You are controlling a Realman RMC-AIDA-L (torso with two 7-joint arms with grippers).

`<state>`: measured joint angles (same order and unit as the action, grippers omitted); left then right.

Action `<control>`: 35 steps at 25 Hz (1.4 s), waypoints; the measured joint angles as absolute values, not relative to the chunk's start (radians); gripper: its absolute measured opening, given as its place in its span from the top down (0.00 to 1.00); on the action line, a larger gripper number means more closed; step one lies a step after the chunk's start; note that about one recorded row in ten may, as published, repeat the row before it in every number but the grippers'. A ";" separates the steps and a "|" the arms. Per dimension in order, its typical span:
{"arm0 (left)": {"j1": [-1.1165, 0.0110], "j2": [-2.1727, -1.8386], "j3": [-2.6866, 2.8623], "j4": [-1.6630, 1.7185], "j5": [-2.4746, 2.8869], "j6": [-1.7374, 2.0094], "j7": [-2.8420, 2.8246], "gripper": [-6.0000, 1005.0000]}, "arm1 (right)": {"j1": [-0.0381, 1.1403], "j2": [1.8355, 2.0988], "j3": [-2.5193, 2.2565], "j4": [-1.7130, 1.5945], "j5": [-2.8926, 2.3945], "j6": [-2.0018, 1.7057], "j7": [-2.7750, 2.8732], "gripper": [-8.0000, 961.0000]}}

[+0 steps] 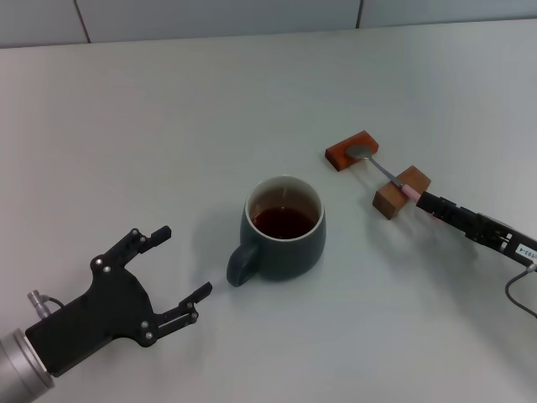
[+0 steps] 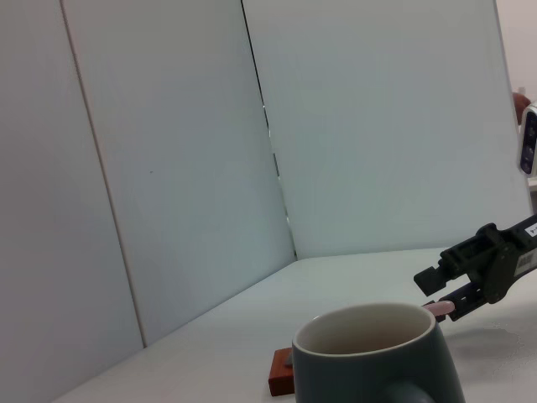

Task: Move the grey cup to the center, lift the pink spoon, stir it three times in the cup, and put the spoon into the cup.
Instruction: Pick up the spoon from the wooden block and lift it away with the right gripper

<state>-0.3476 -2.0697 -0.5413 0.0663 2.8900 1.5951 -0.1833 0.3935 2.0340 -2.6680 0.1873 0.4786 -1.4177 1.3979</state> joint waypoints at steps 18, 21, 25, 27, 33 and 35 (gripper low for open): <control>-0.348 -2.070 -0.538 0.066 2.890 1.595 -0.182 0.15 | 0.401 2.033 -2.681 0.187 0.479 -1.401 1.429 0.50; -0.348 -2.070 -0.538 0.066 2.890 1.595 -0.182 0.15 | 0.406 2.033 -2.683 0.187 0.479 -1.396 1.433 0.63; -0.348 -2.069 -0.538 0.066 2.890 1.597 -0.182 0.15 | 0.418 2.032 -2.704 0.179 0.479 -1.366 1.440 0.78; -0.348 -2.068 -0.538 0.066 2.890 1.600 -0.183 0.15 | 0.420 2.032 -2.708 0.178 0.479 -1.365 1.440 0.86; -0.346 -2.068 -0.538 0.066 2.890 1.604 -0.183 0.15 | 0.415 2.033 -2.708 0.180 0.480 -1.388 1.419 0.86; -0.345 -2.068 -0.538 0.066 2.890 1.607 -0.182 0.15 | 0.411 2.034 -2.704 0.185 0.484 -1.419 1.400 0.87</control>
